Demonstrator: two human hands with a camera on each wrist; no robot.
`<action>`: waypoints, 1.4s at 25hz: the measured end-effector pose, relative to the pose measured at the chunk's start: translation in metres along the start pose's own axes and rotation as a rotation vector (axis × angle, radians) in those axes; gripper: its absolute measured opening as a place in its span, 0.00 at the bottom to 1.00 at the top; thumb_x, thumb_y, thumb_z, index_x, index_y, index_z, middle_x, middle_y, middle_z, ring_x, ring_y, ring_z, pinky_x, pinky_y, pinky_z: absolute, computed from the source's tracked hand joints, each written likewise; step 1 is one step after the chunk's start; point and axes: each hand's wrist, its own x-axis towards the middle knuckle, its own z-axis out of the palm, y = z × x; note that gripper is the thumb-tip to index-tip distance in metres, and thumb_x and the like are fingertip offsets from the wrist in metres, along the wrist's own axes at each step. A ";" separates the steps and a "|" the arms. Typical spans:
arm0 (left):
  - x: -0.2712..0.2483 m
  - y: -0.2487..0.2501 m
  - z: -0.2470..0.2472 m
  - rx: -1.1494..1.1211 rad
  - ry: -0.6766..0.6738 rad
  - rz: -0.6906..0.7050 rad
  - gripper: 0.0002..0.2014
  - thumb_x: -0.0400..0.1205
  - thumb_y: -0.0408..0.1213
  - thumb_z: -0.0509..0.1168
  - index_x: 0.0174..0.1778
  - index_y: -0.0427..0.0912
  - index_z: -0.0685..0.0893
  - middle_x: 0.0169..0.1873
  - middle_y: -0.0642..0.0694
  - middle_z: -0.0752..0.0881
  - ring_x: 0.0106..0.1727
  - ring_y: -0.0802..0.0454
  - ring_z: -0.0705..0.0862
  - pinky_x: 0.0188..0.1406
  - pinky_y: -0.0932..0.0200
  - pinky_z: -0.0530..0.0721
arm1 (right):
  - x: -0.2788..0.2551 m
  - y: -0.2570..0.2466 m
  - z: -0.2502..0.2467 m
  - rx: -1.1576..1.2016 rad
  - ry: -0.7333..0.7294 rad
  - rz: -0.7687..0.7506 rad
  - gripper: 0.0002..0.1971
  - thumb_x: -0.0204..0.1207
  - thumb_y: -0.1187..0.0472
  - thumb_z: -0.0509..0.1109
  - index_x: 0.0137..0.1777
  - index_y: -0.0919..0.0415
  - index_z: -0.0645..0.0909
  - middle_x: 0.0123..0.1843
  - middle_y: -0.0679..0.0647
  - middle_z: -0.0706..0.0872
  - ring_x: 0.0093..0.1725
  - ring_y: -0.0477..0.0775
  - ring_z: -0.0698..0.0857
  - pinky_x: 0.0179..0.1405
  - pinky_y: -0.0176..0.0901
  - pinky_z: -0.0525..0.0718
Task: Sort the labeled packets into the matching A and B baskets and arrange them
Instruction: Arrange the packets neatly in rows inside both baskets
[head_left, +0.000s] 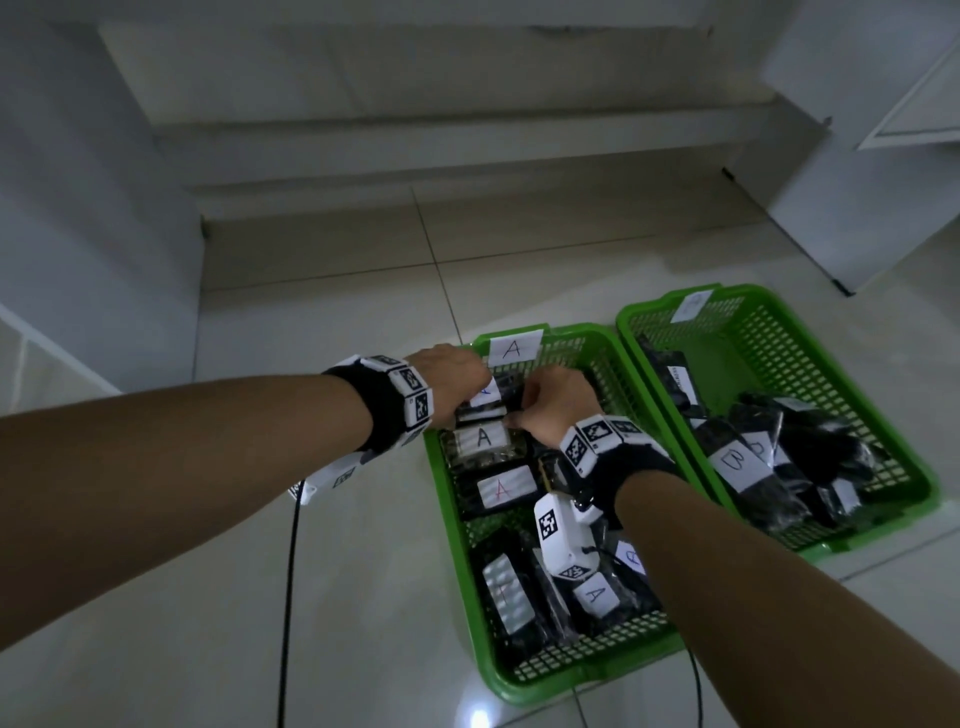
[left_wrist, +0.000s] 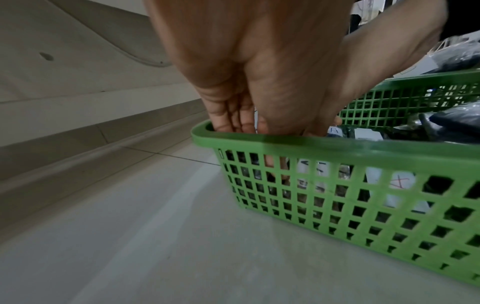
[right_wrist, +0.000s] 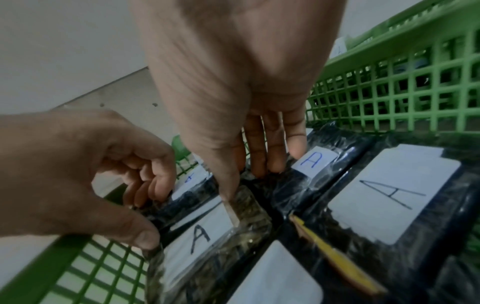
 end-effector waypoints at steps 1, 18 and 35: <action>0.001 -0.001 -0.002 -0.004 0.006 -0.006 0.13 0.74 0.33 0.76 0.51 0.39 0.81 0.53 0.41 0.82 0.53 0.41 0.83 0.45 0.53 0.79 | -0.002 0.004 -0.004 0.033 0.013 0.004 0.09 0.68 0.56 0.83 0.38 0.59 0.87 0.40 0.54 0.90 0.42 0.53 0.88 0.26 0.34 0.74; -0.007 0.104 0.026 0.001 -0.396 0.396 0.12 0.76 0.42 0.75 0.47 0.38 0.84 0.32 0.47 0.90 0.31 0.49 0.85 0.28 0.62 0.79 | -0.112 0.079 -0.019 0.065 -0.249 0.026 0.23 0.66 0.60 0.85 0.62 0.52 0.86 0.55 0.47 0.89 0.54 0.50 0.87 0.56 0.43 0.86; -0.009 0.015 -0.015 -0.653 -0.262 0.081 0.05 0.81 0.43 0.73 0.41 0.48 0.88 0.35 0.46 0.93 0.38 0.51 0.90 0.39 0.60 0.85 | -0.102 0.057 -0.028 0.768 -0.022 0.127 0.13 0.89 0.52 0.63 0.49 0.60 0.84 0.46 0.60 0.90 0.39 0.61 0.91 0.38 0.53 0.86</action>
